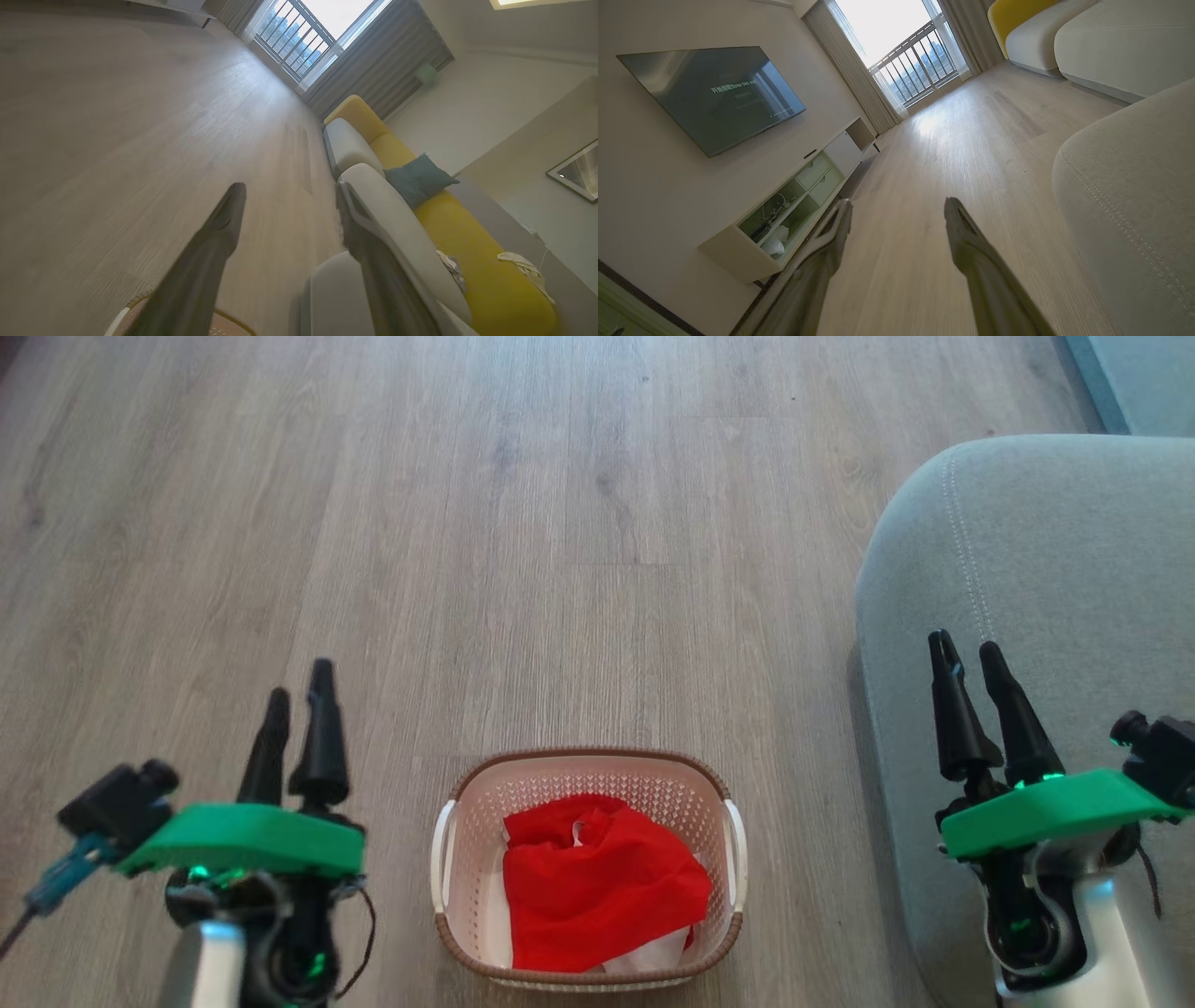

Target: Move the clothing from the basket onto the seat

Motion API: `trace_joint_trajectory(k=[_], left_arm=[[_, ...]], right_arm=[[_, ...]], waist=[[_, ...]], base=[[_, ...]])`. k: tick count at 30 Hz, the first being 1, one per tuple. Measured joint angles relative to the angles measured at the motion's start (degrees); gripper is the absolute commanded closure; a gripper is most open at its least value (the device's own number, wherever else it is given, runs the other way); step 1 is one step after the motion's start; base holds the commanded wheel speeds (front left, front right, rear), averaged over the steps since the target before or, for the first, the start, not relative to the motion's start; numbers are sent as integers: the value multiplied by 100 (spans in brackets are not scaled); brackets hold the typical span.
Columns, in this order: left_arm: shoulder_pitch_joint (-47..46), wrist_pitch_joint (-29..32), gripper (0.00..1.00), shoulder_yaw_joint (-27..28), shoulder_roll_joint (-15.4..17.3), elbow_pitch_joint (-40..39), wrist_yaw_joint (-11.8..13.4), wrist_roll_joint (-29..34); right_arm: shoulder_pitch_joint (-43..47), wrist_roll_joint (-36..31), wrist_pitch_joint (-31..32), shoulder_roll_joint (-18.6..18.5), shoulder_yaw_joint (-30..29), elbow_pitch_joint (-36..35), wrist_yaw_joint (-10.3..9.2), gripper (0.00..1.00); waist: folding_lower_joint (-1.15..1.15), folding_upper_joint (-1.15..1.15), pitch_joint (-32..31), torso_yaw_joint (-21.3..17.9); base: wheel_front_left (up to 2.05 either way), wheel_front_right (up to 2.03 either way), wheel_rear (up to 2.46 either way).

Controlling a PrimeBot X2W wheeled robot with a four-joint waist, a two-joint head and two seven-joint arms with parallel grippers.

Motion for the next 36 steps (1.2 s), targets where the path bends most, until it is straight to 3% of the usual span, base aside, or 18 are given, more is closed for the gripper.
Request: trace_joint_trajectory(k=[7, 14, 19, 28, 29, 33, 36], left_arm=[[-65, -143, 0, -750, 175, -21, 438, 928], [-251, -249, 0, -1730, 610, 94, 1337, 1530], [-426, -309, 0, -2342, 839, 275, 1823, 1792], [-575, -455, 0, -2794, 961, 193, 2479, 2186], [-651, -502, 0, -2874, 1000, 69, 2685, 2354], [-706, -571, 0, -3066, 1106, -121, 3051, 2653], [-735, -604, 0, -3231, 1126, -151, 3112, 2716]], right_arm=[[3, -498, -96, -5, 70, 199, 0, 0], [7, -1021, -215, -25, 227, 523, 0, 0], [7, -1324, -303, -25, 243, 764, 0, 0], [2, -1798, -445, -13, 260, 876, 0, 0], [-3, -1895, -463, -3, 250, 822, 0, 0], [-8, -2040, -541, 10, 219, 779, 0, 0], [-10, -2208, -598, 14, 214, 779, 0, 0]], waist=[[0, 0, 2, 23], [0, 0, 13, 57], [0, 0, 22, 78], [0, 0, 27, 117], [0, 0, 30, 129], [0, 0, 22, 149], [0, 0, 11, 164]], base=[[0, 0, 0], [0, 0, 0], [0, 0, 0], [0, 0, 0], [0, 0, 0], [0, 0, 0], [0, 0, 0]])
